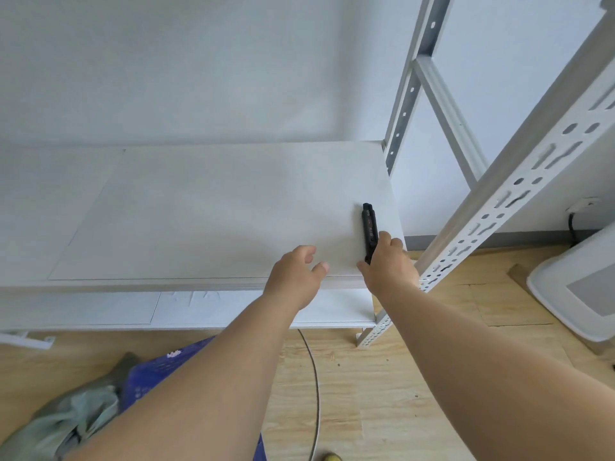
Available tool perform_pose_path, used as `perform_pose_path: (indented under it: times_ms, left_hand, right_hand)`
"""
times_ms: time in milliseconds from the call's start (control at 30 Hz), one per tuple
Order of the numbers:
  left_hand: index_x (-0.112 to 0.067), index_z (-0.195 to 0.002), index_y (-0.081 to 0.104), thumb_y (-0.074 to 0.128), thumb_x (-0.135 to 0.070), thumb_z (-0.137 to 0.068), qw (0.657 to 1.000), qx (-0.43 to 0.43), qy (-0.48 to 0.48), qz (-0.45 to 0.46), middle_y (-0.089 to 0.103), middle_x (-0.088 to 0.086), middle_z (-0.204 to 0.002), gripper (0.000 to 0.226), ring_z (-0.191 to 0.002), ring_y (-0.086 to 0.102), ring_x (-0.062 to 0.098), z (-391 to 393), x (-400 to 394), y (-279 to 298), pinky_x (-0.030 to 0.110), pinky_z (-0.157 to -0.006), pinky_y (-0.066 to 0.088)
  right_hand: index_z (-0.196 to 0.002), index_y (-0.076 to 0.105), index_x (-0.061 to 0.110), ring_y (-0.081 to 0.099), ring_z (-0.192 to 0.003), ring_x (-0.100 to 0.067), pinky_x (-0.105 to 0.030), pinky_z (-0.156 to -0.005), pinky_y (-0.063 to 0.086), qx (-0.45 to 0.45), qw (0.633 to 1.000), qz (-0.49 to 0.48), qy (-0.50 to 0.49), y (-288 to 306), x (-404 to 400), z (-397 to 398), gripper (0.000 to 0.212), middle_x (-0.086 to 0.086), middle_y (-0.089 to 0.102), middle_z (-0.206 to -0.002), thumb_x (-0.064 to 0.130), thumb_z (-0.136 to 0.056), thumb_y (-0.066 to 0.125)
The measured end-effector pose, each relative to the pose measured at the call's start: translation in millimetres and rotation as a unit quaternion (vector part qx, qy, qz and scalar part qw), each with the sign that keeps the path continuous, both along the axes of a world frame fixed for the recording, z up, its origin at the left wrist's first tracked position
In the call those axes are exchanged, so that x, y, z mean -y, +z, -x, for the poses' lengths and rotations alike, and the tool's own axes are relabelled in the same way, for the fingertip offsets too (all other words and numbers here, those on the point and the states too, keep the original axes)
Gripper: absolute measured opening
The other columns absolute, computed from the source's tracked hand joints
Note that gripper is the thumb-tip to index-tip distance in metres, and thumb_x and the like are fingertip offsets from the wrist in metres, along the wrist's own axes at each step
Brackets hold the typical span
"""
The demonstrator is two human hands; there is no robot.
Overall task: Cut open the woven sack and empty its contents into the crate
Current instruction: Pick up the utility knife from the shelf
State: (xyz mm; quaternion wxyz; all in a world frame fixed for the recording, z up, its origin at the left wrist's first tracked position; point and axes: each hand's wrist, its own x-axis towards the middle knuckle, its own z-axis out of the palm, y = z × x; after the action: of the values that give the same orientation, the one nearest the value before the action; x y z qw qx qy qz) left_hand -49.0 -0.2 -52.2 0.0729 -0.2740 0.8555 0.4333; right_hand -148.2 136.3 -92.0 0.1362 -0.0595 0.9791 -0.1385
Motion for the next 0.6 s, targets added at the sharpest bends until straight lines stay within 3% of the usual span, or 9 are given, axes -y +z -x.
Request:
perform_pose_path:
  times_ms: [100, 167, 233, 300, 400, 533, 600]
  left_hand:
    - [-0.02, -0.139, 0.045, 0.055, -0.034, -0.094, 1.0, -0.001, 0.006, -0.027, 0.053, -0.002, -0.136, 0.049, -0.125, 0.049, 0.017, -4, -6, 0, 0.034, -0.104, 0.039]
    - [-0.02, -0.139, 0.045, 0.055, -0.034, -0.094, 0.998, -0.014, 0.026, -0.057, 0.054, -0.003, -0.136, 0.049, -0.123, 0.051, 0.016, -7, -9, 6, 0.033, -0.103, 0.04]
    - [-0.018, -0.14, 0.045, 0.054, -0.034, -0.095, 0.992, -0.041, 0.068, -0.101, 0.053, -0.004, -0.136, 0.048, -0.123, 0.051, 0.015, -11, -10, 18, 0.03, -0.101, 0.041]
    - [-0.019, -0.134, 0.052, 0.051, -0.034, -0.096, 0.976, -0.065, 0.122, -0.17, 0.057, -0.003, -0.131, 0.041, -0.118, 0.055, 0.016, -19, -9, 29, 0.032, -0.1, 0.042]
    - [-0.024, -0.092, 0.065, 0.045, -0.031, -0.098, 0.946, -0.086, 0.18, -0.257, 0.068, 0.002, -0.099, 0.022, -0.091, 0.064, 0.019, -37, -5, 38, 0.031, -0.083, 0.053]
    - [-0.02, -0.101, 0.068, 0.052, -0.025, -0.097, 0.913, -0.102, 0.242, -0.312, 0.073, 0.001, -0.089, 0.017, -0.081, 0.069, 0.014, -68, 10, 38, 0.026, -0.069, 0.057]
    - [-0.023, -0.099, 0.069, 0.055, -0.025, -0.096, 0.897, -0.105, 0.248, -0.351, 0.074, -0.004, -0.087, 0.015, -0.082, 0.068, 0.008, -87, 22, 40, 0.022, -0.069, 0.052]
  right_hand:
    - [-0.115, 0.044, 0.007, 0.056, -0.093, -0.03, -0.034, -0.068, 0.044, 0.023, 0.999, 0.033, -0.033, 3, 0, 4, 0.028, -0.012, 0.051, -0.115, 0.014, -0.09, 0.052]
    - [-0.115, 0.052, 0.005, 0.059, -0.078, -0.025, -0.032, -0.062, 0.048, 0.085, 0.982, 0.145, -0.086, 11, 5, 0, 0.029, -0.012, 0.061, -0.105, 0.016, -0.088, 0.052]
    - [-0.127, 0.053, 0.007, 0.065, -0.079, -0.023, -0.036, -0.072, 0.058, 0.161, 0.928, 0.312, -0.125, 21, 13, -14, 0.042, -0.006, 0.065, -0.091, 0.015, -0.086, 0.058]
    - [-0.134, 0.048, 0.011, 0.067, -0.08, -0.017, -0.031, -0.072, 0.059, 0.214, 0.88, 0.411, -0.104, 35, 21, -37, 0.054, -0.001, 0.065, -0.093, 0.015, -0.083, 0.066]
    - [-0.124, 0.055, 0.016, 0.069, -0.077, -0.007, -0.02, -0.062, 0.054, 0.229, 0.874, 0.428, -0.007, 50, 26, -74, 0.048, 0.004, 0.071, -0.095, 0.016, -0.08, 0.072]
    - [-0.115, 0.061, 0.021, 0.068, -0.082, -0.01, -0.03, -0.078, 0.055, 0.215, 0.897, 0.381, 0.069, 68, 33, -111, 0.038, 0.003, 0.071, -0.096, 0.017, -0.079, 0.074]
    - [-0.115, 0.059, 0.016, 0.07, -0.082, -0.014, -0.034, -0.084, 0.056, 0.248, 0.878, 0.404, 0.061, 77, 40, -125, 0.033, -0.003, 0.071, -0.1, 0.023, -0.085, 0.071]
